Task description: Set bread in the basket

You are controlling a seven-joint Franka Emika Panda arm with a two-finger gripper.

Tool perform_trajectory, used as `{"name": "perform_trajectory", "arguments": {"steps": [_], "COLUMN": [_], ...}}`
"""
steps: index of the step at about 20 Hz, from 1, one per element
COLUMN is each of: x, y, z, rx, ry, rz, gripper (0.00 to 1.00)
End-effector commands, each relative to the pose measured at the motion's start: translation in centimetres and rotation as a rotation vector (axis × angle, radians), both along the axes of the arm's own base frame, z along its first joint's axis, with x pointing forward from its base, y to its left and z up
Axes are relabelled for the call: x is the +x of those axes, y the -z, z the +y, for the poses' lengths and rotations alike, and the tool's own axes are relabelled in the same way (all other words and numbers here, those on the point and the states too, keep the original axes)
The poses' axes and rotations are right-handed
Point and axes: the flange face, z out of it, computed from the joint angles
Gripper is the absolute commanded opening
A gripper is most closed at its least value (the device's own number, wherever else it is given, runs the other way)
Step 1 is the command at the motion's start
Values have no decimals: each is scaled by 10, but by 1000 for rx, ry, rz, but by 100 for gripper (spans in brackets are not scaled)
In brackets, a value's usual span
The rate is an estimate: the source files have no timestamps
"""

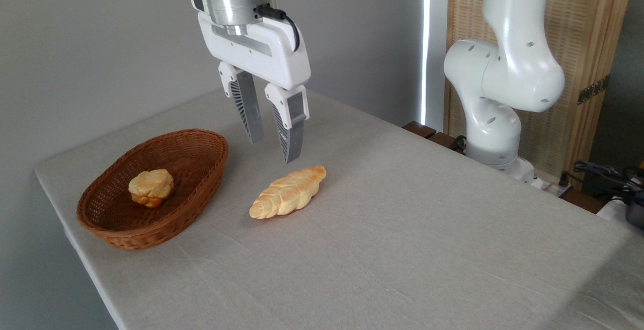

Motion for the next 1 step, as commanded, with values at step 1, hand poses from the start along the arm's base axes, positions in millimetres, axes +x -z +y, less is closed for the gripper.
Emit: {"name": "perform_trajectory", "arguments": {"steps": [1], "x": [-6], "y": [-1], "z": [4], "rx": [2], "ry": [6], "rz": [7], "gripper": [100]}}
